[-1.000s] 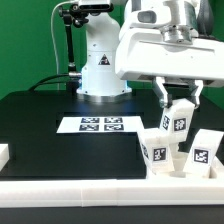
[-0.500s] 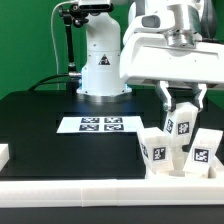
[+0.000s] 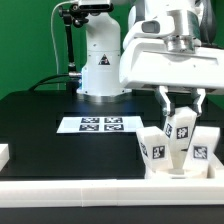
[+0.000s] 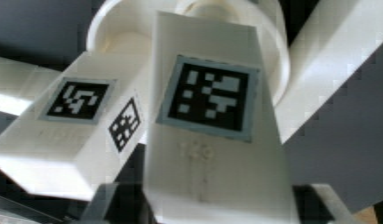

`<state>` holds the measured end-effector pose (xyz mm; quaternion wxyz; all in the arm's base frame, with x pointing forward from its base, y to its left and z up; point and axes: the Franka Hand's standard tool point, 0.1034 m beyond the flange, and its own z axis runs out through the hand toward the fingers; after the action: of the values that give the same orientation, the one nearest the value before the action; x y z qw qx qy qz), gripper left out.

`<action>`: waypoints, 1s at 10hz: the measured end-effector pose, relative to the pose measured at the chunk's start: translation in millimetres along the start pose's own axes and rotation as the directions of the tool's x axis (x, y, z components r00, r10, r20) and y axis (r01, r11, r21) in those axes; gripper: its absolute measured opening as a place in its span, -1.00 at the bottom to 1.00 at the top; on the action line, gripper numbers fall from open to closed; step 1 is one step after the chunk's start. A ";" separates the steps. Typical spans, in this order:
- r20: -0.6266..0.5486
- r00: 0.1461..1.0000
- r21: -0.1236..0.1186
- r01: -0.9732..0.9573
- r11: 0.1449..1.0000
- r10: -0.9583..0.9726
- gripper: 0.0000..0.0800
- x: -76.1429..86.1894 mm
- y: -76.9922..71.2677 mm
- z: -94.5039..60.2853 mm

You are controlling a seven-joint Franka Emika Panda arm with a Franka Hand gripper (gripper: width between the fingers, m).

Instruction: Assemble stool

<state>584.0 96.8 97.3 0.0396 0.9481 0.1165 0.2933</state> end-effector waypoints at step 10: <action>0.027 0.999 0.006 0.016 1.000 -0.017 0.61 5.6 4.7 -6.0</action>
Offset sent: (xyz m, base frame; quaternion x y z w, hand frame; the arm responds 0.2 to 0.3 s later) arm 0.0000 0.0000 0.0000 0.0000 0.0000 0.0000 1.0000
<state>586.0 93.6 105.9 0.0406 0.9511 0.1246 0.2796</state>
